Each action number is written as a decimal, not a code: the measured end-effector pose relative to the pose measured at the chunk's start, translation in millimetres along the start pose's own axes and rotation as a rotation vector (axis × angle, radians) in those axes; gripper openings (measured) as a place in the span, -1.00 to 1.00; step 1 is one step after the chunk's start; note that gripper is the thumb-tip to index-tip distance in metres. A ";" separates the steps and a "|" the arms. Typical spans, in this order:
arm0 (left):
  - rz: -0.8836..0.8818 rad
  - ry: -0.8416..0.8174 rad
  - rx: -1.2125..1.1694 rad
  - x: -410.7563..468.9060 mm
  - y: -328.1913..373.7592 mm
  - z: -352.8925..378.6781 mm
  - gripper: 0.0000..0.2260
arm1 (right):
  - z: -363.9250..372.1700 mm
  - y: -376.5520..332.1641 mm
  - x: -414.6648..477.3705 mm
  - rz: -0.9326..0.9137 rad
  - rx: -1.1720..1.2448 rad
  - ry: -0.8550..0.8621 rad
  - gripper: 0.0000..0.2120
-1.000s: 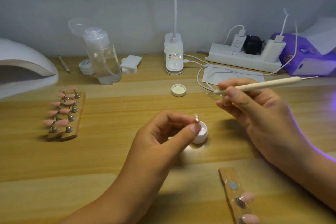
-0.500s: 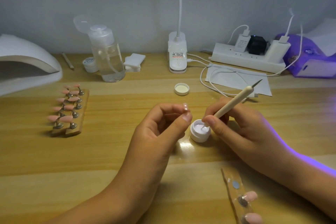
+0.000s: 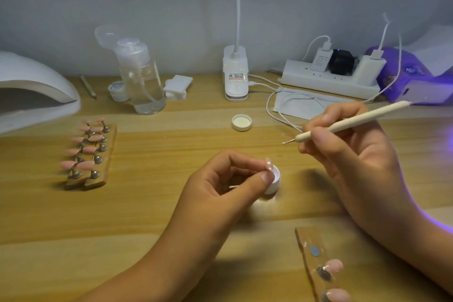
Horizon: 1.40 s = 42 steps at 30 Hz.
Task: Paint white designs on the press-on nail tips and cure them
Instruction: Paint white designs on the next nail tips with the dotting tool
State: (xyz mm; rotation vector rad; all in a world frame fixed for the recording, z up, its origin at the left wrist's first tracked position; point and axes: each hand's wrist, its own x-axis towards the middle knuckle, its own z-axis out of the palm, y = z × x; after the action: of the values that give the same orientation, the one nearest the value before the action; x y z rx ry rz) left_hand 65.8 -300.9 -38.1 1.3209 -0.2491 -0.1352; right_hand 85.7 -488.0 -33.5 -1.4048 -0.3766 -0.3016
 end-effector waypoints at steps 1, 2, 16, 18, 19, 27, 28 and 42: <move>-0.003 -0.035 0.021 -0.8 0.5 1.1 -0.92 | -1.1 -0.9 0.6 0.042 0.063 0.011 -0.88; -0.004 -0.062 0.040 -1.5 0.5 1.7 -0.93 | -2.0 -1.6 1.1 0.083 0.106 0.007 -0.88; -0.018 -0.136 0.130 -3.0 -2.9 4.1 -0.94 | 10.7 -9.7 -1.8 0.262 0.266 -0.111 -0.71; -0.015 -0.146 0.127 -3.4 -2.6 4.0 -0.90 | 11.4 -10.5 -1.6 0.276 0.263 -0.094 -0.75; -0.015 -0.148 0.123 -3.5 -2.6 3.9 -0.88 | 11.8 -10.7 -1.6 0.279 0.267 -0.090 -0.75; -0.015 -0.143 0.131 -3.3 -3.6 4.0 -0.97 | 12.3 -9.4 -1.5 0.296 0.273 -0.093 -0.78; -0.015 -0.144 0.131 -3.3 -3.6 4.0 -0.97 | 11.7 -8.9 -1.6 0.296 0.272 -0.095 -0.78; -0.004 -0.151 0.139 -3.4 -5.5 2.0 -0.89 | 12.0 -7.9 -1.4 0.293 0.284 -0.100 -0.78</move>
State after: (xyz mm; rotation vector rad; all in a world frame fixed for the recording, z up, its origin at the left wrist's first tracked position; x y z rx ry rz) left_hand 62.2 -303.3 -43.3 1.4515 -0.3900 -0.2253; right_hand 80.2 -477.3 -25.5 -1.1778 -0.2777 0.0606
